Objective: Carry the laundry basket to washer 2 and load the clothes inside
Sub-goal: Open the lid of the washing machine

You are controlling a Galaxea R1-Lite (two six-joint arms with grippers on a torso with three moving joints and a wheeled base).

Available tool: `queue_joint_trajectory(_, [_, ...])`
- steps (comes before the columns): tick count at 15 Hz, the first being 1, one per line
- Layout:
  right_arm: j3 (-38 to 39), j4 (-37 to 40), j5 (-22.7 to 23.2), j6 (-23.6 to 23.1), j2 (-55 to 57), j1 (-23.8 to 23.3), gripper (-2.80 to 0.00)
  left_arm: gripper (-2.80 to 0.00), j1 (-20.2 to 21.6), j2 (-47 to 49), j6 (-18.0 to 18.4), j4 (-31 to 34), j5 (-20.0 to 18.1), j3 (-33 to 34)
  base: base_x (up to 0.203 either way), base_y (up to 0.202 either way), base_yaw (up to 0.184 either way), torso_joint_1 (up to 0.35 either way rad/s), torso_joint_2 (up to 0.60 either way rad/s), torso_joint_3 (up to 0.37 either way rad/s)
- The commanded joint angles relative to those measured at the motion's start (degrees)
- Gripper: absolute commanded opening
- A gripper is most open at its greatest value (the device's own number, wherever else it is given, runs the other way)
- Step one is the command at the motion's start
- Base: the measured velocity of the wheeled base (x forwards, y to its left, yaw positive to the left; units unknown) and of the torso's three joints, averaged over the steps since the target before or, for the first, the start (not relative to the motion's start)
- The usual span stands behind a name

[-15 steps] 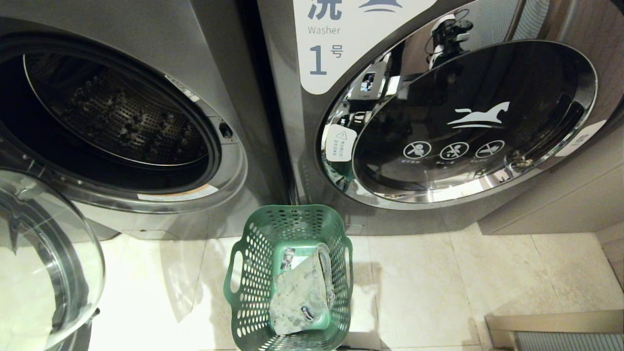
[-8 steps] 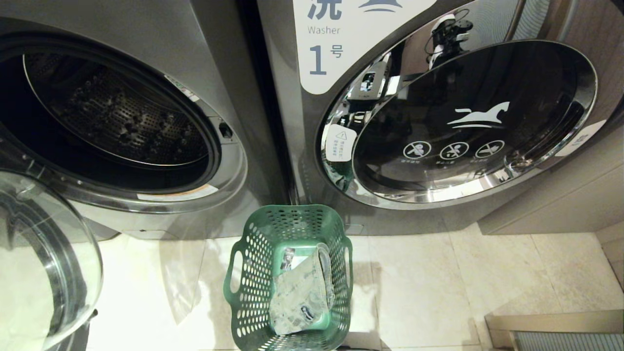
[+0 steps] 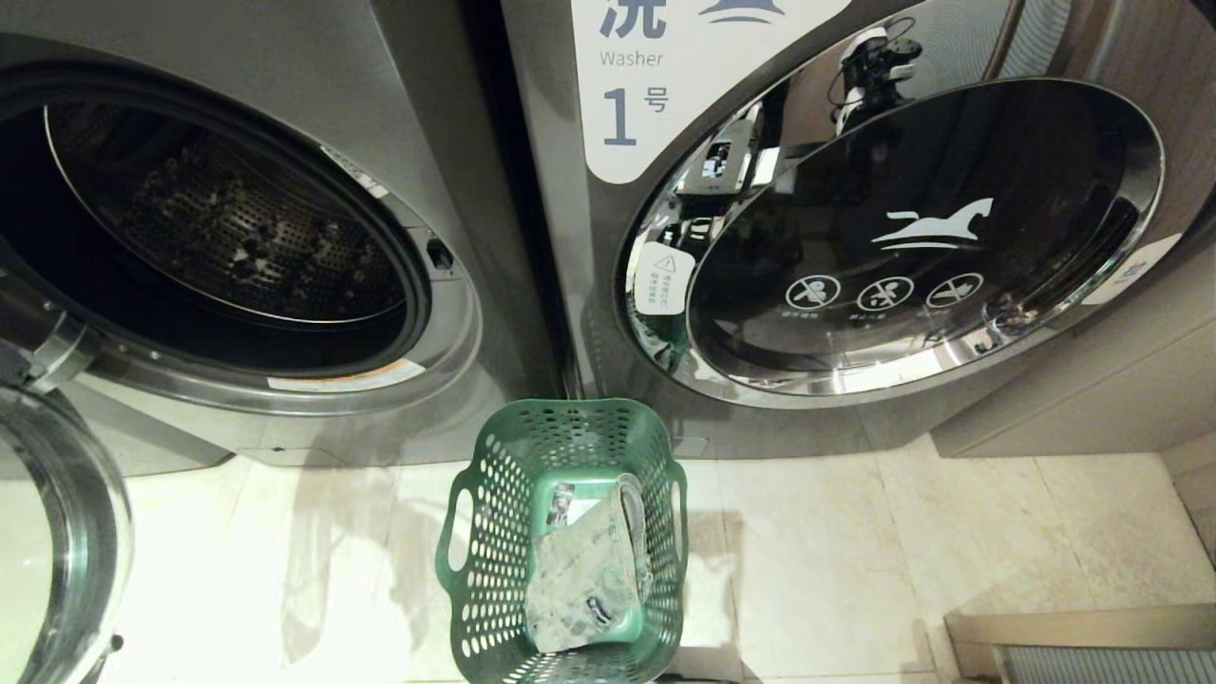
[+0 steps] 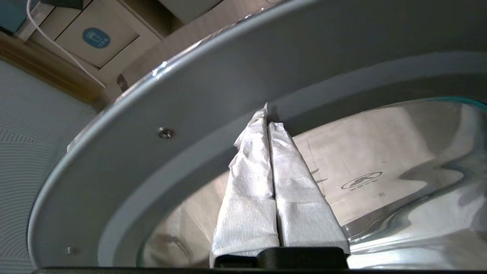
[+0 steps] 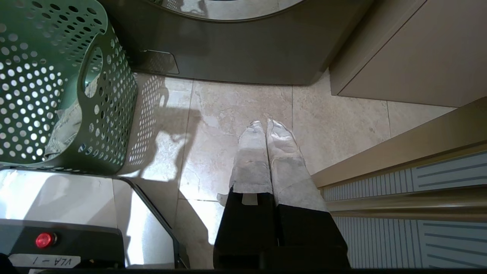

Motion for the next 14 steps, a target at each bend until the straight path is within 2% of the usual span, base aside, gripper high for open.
queue_joint_trajectory(1, [-0.01, 0.06, 0.05, -0.05, -0.01, 0.00, -2.80, -2.80, 1.42, 3.39, 0.01, -1.10, 0.19, -0.84, 0.000, 0.000, 0.000, 0.000, 0.00, 0.000])
queue_joint_trajectory(5, [-0.01, 0.06, 0.05, -0.05, -0.01, 0.00, -2.80, -2.80, 2.90, 5.68, 0.03, -2.96, -0.22, -2.47, 0.000, 0.000, 0.000, 0.000, 0.00, 0.000])
queue_joint_trajectory(8, [-0.01, 0.06, 0.05, -0.05, -0.01, 0.00, -2.80, -2.80, 1.46, 2.03, 0.03, -2.74, -3.65, -0.38, 0.000, 0.000, 0.000, 0.000, 0.00, 0.000])
queue_joint_trajectory(10, [-0.01, -0.03, 0.05, -0.05, -0.01, 0.00, -2.80, -2.80, -3.35, -4.15, 0.28, -2.78, -7.62, 5.32, 0.000, 0.000, 0.000, 0.000, 0.00, 0.000])
queue_joint_trajectory(11, [-0.01, 0.06, 0.05, -0.05, -0.01, 0.00, -2.80, -2.80, -7.09, -7.56, 0.78, -2.83, -9.47, 9.66, 0.000, 0.000, 0.000, 0.000, 0.00, 0.000])
queue_joint_trajectory(14, [-0.01, 0.06, 0.05, -0.05, -0.01, 0.00, -2.80, -2.80, -24.18, -18.36, 2.01, -2.86, -11.83, 21.86, 0.000, 0.000, 0.000, 0.000, 0.00, 0.000])
